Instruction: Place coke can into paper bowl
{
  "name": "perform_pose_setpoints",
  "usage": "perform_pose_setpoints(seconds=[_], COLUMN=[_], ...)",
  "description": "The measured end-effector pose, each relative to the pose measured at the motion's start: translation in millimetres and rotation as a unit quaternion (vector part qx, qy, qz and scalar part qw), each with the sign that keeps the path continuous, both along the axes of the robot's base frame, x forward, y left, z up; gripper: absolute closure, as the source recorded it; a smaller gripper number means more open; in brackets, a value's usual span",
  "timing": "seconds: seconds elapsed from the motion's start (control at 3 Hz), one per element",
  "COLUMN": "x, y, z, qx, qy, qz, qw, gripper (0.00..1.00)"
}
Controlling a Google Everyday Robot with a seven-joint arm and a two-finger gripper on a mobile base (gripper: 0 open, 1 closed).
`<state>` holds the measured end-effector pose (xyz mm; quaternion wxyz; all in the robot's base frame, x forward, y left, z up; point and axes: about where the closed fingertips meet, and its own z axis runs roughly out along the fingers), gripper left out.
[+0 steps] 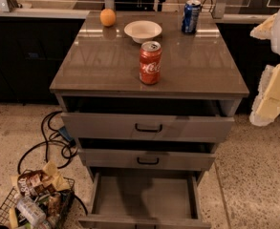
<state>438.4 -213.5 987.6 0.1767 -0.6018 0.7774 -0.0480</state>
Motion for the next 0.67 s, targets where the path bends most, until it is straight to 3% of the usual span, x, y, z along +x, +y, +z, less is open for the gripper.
perform_pose_setpoints(seconds=[0.33, 0.67], x=[0.0, 15.4], y=[0.0, 2.9], z=[0.1, -2.6], qx=[0.0, 0.028], qy=[0.0, -0.015], qz=[0.0, -0.004], qw=[1.0, 0.9995], gripper=[0.0, 0.0])
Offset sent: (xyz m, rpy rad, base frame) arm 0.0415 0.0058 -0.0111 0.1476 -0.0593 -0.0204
